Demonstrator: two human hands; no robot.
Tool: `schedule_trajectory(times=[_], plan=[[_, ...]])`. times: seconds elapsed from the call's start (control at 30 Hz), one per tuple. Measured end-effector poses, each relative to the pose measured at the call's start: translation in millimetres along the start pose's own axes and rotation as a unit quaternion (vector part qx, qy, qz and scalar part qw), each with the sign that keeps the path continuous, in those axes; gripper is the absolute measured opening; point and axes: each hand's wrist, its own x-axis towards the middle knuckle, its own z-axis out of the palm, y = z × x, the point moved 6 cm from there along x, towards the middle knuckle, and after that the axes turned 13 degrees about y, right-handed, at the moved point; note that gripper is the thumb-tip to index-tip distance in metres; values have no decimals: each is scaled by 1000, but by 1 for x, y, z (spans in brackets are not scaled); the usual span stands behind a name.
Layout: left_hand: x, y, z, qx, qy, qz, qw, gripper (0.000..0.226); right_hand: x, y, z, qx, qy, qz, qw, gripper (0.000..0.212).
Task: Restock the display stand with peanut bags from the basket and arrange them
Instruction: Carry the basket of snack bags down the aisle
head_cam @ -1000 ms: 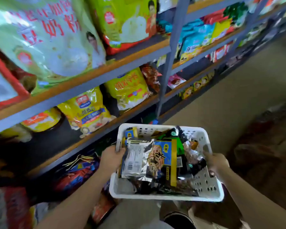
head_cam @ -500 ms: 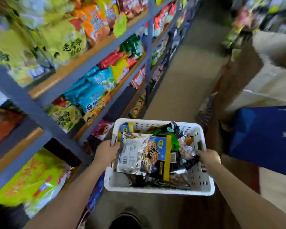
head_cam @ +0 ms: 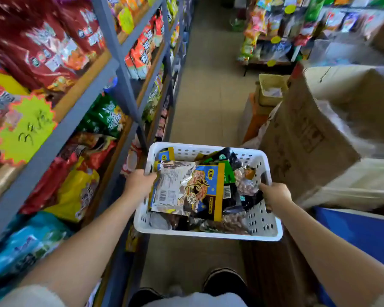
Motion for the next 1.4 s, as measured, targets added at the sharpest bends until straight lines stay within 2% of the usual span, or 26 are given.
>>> schedule_trajectory(times=[0.2, 0.4, 0.6, 0.67, 0.8, 0.9, 1.13, 1.4], plan=[[137, 97, 90, 25, -38, 34, 998, 35, 136, -97, 42, -48, 19, -33, 998, 28], [266, 177, 179, 48, -32, 5, 998, 36, 277, -207, 89, -78, 14, -42, 996, 43], [407, 250, 229, 40, -34, -11, 999, 35, 389, -330, 138, -72, 18, -49, 996, 26], [459, 268, 248, 33, -35, -16, 999, 37, 429, -370, 164, -77, 9, -56, 995, 27], [571, 317, 294, 41, -48, 8, 998, 32, 517, -439, 224, -67, 11, -33, 997, 40], [655, 372, 324, 50, -69, 28, 996, 24, 568, -484, 259, -45, 20, 30, 998, 41], [826, 515, 390, 79, -102, 72, 989, 24, 684, -598, 290, 30, 37, 113, 992, 41], [985, 670, 556, 106, -175, 113, 972, 32, 898, -708, 307, 56, 103, 120, 986, 47]])
